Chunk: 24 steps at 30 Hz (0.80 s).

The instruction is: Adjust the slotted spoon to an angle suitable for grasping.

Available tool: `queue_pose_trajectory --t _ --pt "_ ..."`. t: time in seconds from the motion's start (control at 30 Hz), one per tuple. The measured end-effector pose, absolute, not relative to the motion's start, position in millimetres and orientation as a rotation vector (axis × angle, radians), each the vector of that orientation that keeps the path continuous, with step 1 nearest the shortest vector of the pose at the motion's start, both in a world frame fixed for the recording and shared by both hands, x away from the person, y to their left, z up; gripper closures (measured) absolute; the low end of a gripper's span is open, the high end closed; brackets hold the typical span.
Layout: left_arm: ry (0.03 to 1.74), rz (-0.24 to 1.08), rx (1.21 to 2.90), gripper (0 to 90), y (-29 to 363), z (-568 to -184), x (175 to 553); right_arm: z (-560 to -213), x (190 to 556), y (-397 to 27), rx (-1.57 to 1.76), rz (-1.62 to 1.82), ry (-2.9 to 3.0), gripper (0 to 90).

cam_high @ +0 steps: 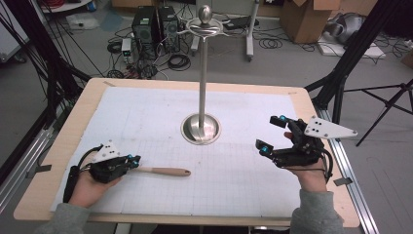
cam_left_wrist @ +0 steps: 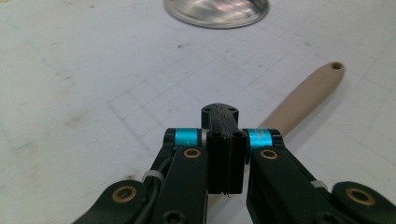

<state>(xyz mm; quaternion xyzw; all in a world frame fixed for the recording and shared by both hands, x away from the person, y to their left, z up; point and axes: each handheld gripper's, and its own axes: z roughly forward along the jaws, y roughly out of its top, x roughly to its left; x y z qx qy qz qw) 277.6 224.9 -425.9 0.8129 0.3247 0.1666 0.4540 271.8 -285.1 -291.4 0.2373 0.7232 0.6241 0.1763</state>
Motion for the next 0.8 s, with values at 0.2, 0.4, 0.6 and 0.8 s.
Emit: queue_pose_trajectory --t 0.2,0.4,0.6,0.8 --pt "0.719 0.358 2.072 89.8 199 -433 273 -290 270 -287 0.669 1.776 2.034 9.5" --pt "0.655 0.283 2.090 89.7 183 -438 272 -291 271 -287 0.663 1.780 2.028 9.5" --pt "0.616 0.250 2.130 89.8 173 -443 271 -291 270 -286 0.669 1.774 2.041 9.5" --pt "0.596 0.242 2.154 89.7 160 -447 274 -291 270 -286 0.666 1.770 2.043 9.5"
